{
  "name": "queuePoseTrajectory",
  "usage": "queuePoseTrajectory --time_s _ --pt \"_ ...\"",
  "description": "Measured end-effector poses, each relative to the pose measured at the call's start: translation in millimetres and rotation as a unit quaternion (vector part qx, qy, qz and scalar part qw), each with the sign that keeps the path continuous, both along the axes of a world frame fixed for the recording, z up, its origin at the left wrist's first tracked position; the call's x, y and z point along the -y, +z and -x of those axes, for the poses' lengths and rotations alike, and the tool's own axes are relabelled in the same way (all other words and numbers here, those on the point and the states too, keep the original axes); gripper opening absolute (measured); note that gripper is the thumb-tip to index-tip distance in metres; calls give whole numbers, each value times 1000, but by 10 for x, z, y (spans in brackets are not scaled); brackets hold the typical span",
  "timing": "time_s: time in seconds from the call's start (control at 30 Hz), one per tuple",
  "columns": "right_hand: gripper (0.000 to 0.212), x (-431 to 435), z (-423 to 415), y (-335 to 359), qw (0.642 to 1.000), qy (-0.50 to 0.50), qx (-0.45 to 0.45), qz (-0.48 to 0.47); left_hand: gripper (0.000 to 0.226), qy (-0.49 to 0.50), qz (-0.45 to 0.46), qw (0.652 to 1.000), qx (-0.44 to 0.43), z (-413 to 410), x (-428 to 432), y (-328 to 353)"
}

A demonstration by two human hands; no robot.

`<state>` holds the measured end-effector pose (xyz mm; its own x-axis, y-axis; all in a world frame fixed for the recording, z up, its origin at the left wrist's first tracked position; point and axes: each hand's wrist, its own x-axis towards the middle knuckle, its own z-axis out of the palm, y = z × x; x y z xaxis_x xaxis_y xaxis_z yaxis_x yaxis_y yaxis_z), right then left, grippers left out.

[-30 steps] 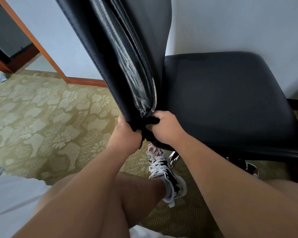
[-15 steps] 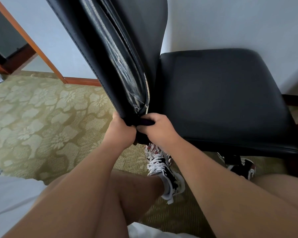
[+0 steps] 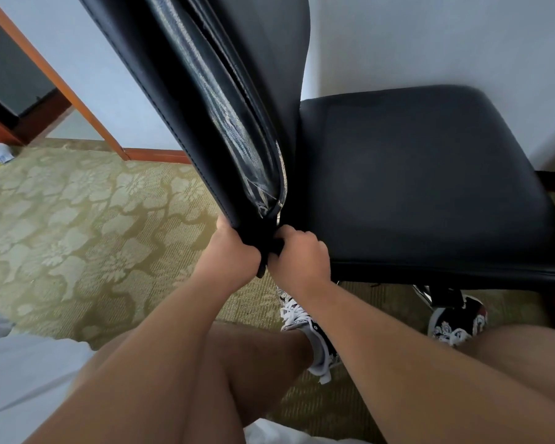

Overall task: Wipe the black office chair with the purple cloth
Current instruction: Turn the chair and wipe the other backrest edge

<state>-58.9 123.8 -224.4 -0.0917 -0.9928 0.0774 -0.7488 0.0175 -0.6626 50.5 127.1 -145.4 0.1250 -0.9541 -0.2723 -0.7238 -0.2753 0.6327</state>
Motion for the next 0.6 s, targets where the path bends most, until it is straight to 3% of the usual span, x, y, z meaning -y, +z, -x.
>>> queuePoseTrajectory --time_s 0.1,0.2,0.3,0.4,0.5,0.6 --pt "22 -21 -66 -67 997 -7 -60 43 44 3 -2 1000 4 -7 -20 -42" --pt "23 -53 -77 -69 997 -25 -59 42 45 7 9 1000 18 -12 -11 -42" --pt "23 -47 -13 67 990 -103 94 -17 49 0 2 1000 22 3 -20 -23" --pt "15 131 197 224 920 -244 302 -55 49 -5 2 1000 26 20 -52 2" --pt "11 262 504 276 911 -259 308 -88 51 -7 4 1000 30 41 -81 23" --pt "11 186 544 252 940 -193 261 -109 52 -9 -9 1000 27 56 -89 36"
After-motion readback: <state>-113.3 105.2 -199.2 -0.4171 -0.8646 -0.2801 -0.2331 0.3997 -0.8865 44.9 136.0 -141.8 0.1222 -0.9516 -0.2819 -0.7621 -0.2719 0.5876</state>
